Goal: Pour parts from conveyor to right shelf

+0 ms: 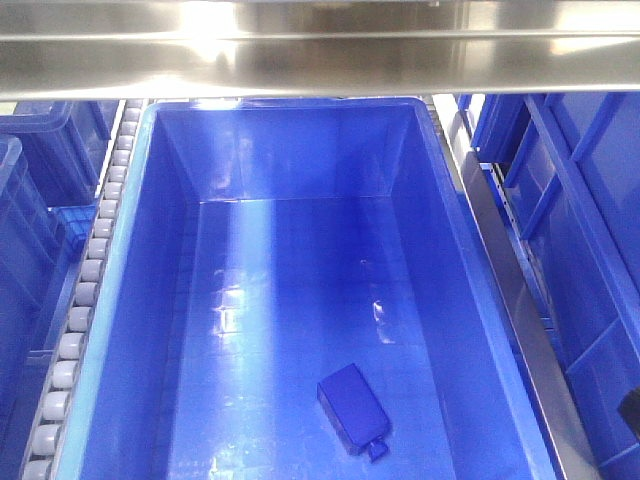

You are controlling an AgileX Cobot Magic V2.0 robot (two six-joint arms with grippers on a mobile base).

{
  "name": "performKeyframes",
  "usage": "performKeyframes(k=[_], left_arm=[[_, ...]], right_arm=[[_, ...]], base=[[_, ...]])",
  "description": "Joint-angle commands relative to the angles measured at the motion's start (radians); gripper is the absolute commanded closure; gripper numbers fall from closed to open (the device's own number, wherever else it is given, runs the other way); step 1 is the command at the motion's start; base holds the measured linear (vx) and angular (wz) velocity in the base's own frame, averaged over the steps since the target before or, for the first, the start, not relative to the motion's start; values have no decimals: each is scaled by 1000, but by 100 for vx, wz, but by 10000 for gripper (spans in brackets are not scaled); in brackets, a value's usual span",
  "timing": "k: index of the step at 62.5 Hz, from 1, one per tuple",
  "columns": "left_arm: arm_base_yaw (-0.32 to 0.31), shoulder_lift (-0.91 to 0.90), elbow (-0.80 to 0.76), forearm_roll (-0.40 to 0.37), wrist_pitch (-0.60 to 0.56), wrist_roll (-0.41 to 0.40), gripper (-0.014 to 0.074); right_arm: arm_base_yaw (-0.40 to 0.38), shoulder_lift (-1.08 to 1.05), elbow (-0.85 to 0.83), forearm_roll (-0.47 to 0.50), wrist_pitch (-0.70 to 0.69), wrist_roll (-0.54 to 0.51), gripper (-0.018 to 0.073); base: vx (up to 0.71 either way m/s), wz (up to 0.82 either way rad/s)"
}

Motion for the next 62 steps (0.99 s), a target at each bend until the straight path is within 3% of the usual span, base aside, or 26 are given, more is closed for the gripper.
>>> performKeyframes(k=[1,13,25,62], left_arm=[[0,-13,31,-2,-78,-4,603],[0,-13,31,-2,-78,-4,603],[0,-13,31,-2,-78,-4,603],[0,-13,31,-2,-78,-4,603]], right_arm=[[-7,-23,4,-47,-93,52,568],[-65,-43,69,-149,-150,173,568],[-87,-43,226,-151,-424,205,568],[-87,-43,222,-172,-435,196,568]], base=[[0,0],[0,0],[0,0],[0,0]])
